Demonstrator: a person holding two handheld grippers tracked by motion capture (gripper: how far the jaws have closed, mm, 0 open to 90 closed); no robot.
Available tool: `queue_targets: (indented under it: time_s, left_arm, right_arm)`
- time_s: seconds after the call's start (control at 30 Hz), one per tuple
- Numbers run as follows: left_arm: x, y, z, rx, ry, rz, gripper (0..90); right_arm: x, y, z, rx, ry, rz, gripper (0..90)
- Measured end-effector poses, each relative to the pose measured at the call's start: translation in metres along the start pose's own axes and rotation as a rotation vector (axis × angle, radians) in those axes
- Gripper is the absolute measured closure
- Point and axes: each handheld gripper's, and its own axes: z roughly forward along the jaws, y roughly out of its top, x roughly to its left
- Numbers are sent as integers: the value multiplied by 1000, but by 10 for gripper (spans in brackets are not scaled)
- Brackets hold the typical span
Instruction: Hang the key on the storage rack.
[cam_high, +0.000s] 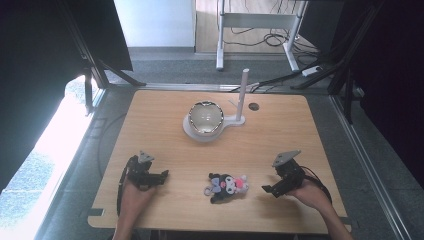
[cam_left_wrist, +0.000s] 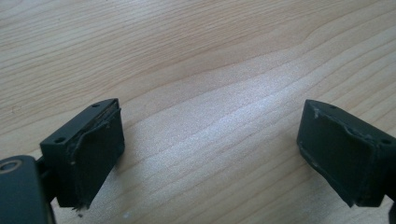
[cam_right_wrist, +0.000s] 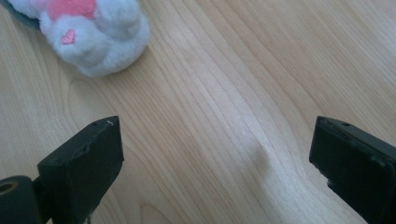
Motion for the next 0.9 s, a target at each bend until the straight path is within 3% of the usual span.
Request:
queue_targets:
  time_s: [0.9]
  left_arm:
    - [0, 0, 0, 0, 0, -1, 74]
  right_arm:
    - [27, 59, 32, 172, 109, -202, 16]
